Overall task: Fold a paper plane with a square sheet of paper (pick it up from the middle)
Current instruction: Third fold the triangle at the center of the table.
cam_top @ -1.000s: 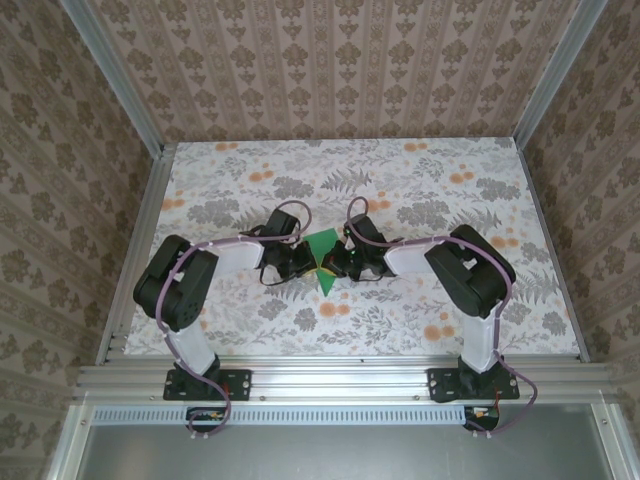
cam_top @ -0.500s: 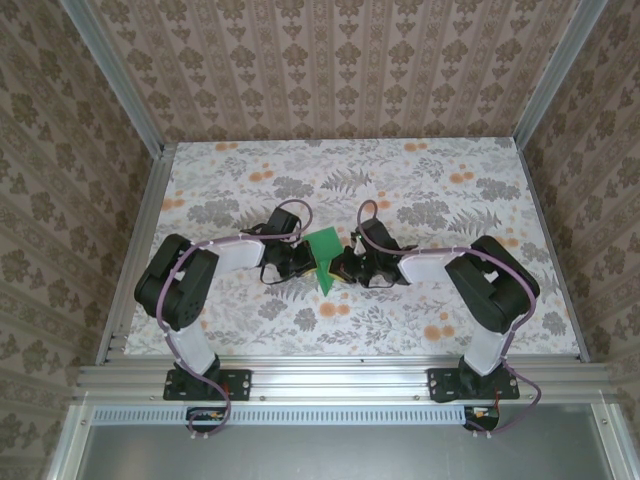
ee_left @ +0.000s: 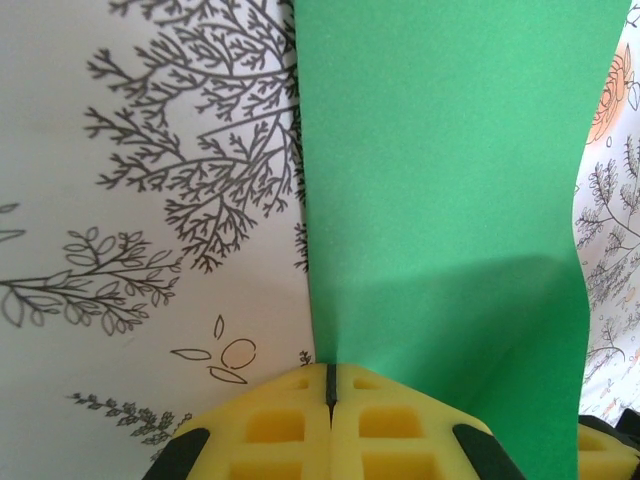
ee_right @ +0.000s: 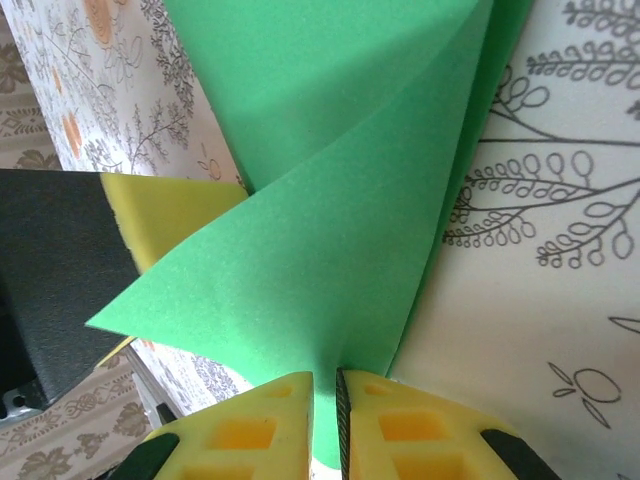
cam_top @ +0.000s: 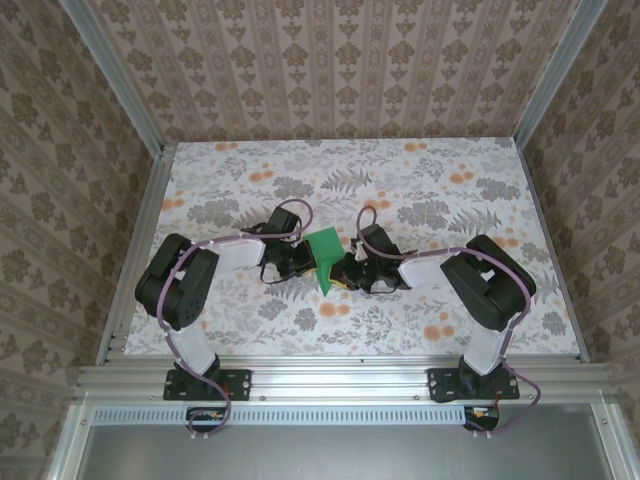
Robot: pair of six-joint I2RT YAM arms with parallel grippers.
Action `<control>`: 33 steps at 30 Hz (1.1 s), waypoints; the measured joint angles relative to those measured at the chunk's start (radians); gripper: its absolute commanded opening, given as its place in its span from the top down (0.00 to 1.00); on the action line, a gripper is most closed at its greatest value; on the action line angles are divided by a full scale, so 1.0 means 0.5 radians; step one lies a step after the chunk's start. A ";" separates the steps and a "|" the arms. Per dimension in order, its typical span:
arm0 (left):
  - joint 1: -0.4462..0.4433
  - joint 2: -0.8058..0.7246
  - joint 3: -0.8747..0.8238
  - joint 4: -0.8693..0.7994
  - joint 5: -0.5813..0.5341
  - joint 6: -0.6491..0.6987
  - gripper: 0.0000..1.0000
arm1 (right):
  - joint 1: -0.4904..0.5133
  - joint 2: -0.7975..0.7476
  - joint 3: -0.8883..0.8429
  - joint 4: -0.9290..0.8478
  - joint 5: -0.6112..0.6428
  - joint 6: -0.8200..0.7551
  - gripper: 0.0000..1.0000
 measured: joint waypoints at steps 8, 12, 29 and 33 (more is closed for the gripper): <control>0.039 -0.045 0.045 -0.036 -0.001 0.031 1.00 | 0.000 0.004 0.018 -0.003 0.000 -0.001 0.82; 0.088 -0.050 0.097 -0.031 0.002 0.063 1.00 | 0.000 0.004 0.031 -0.005 0.000 -0.007 0.82; 0.121 0.202 0.255 -0.043 0.059 0.182 1.00 | 0.000 0.024 0.108 -0.020 0.000 -0.015 0.83; 0.119 0.206 0.255 -0.042 0.060 0.182 1.00 | 0.000 0.050 0.140 -0.016 -0.002 -0.014 0.83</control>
